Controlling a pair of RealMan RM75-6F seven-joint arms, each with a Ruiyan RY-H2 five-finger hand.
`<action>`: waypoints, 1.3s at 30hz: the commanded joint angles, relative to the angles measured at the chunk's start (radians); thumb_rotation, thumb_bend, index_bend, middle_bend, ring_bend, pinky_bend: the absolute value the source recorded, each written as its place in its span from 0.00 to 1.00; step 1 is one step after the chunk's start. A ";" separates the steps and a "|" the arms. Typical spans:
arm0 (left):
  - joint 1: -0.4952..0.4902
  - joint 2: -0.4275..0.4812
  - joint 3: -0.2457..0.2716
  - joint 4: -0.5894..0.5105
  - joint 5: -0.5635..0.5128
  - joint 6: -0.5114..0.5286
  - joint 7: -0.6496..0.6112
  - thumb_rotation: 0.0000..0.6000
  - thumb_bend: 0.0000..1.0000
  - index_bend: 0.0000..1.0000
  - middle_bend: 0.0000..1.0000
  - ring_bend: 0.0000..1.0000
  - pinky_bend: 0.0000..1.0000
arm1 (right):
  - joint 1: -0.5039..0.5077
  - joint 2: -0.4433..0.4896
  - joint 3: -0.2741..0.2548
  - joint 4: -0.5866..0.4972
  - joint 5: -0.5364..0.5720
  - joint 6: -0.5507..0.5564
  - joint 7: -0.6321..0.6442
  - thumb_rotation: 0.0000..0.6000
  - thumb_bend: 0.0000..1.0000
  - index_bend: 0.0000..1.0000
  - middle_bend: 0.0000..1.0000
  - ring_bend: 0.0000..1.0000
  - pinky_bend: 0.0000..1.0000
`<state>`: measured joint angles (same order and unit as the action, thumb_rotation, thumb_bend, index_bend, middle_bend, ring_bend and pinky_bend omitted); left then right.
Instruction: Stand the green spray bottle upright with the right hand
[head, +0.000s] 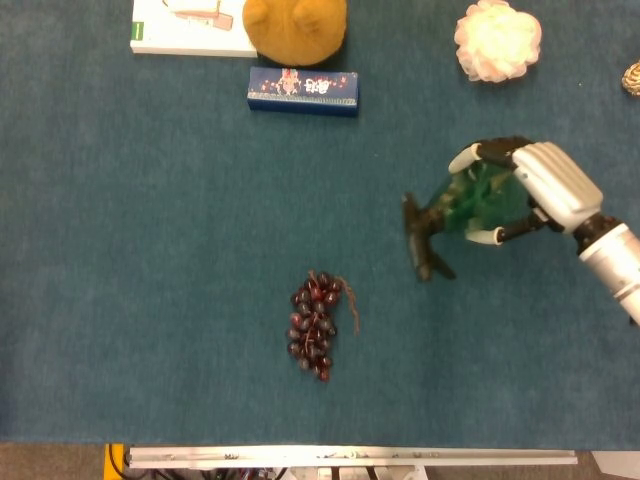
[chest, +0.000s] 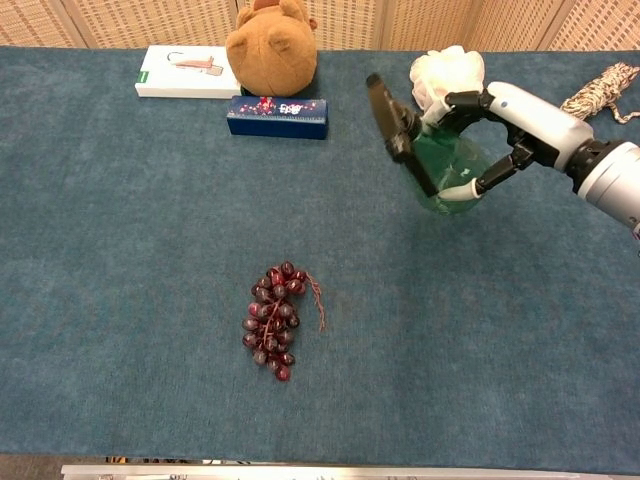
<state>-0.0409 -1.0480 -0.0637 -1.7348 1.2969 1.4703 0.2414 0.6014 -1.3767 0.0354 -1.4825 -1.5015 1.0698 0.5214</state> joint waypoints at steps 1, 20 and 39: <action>0.000 0.000 0.000 0.000 0.000 -0.001 0.001 1.00 0.11 0.56 0.47 0.45 0.57 | -0.045 -0.060 -0.020 0.111 -0.053 0.056 0.329 1.00 0.00 0.51 0.50 0.40 0.45; -0.002 -0.001 0.004 0.000 -0.005 -0.008 0.010 1.00 0.11 0.56 0.47 0.45 0.57 | -0.099 -0.249 -0.051 0.470 -0.095 0.138 0.769 1.00 0.00 0.51 0.50 0.40 0.45; -0.002 -0.001 0.006 0.000 -0.005 -0.010 0.010 1.00 0.11 0.56 0.47 0.45 0.57 | -0.095 -0.285 -0.089 0.602 -0.129 0.127 0.875 1.00 0.00 0.26 0.31 0.24 0.39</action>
<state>-0.0430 -1.0488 -0.0574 -1.7342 1.2919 1.4600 0.2518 0.5049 -1.6619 -0.0514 -0.8830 -1.6287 1.1972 1.3944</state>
